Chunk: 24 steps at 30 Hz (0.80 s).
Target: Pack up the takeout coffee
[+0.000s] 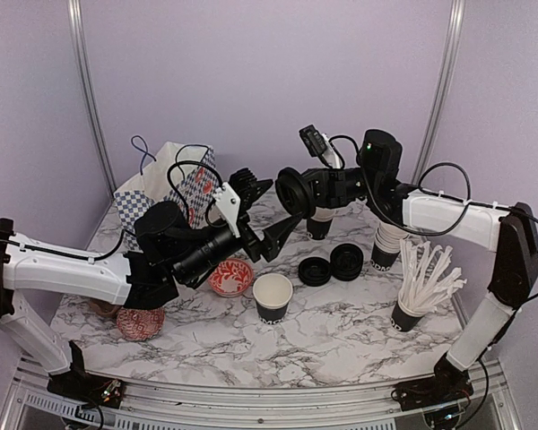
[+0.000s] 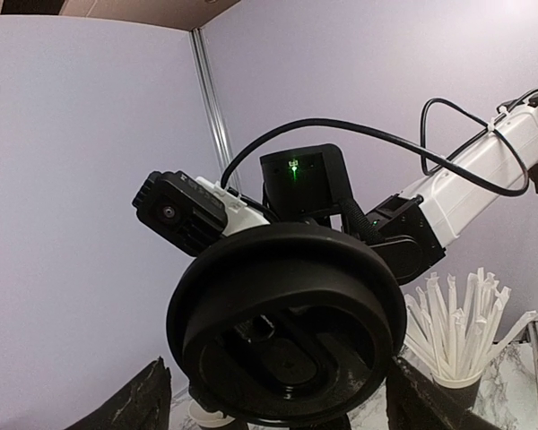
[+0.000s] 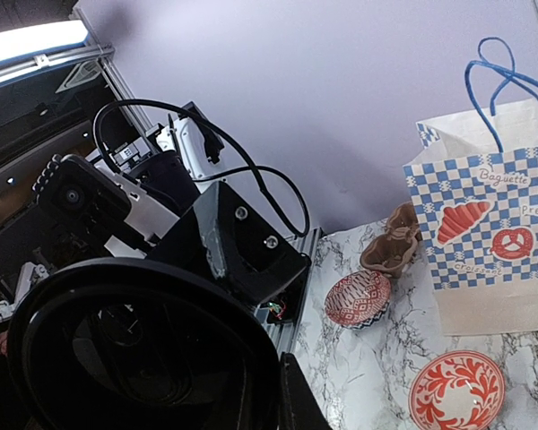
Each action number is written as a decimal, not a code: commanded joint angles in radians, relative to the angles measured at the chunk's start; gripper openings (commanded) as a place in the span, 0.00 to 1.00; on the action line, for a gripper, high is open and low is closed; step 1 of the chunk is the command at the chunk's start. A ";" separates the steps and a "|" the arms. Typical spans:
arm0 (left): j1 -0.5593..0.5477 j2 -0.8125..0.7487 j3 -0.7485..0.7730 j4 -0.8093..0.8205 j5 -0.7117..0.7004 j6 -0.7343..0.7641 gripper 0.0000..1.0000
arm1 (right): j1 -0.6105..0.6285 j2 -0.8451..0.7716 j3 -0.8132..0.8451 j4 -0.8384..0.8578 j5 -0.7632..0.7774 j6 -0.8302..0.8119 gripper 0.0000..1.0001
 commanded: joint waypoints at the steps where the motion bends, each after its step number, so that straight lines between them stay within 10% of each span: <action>1: -0.007 0.023 0.041 0.069 -0.017 -0.015 0.83 | 0.011 -0.006 0.009 0.020 -0.007 0.007 0.08; 17: -0.028 0.046 0.056 0.087 -0.064 0.001 0.79 | 0.011 -0.006 0.008 -0.030 0.014 -0.033 0.09; 24: -0.028 -0.005 0.010 0.055 -0.071 -0.035 0.74 | -0.025 -0.034 0.024 -0.211 0.031 -0.202 0.29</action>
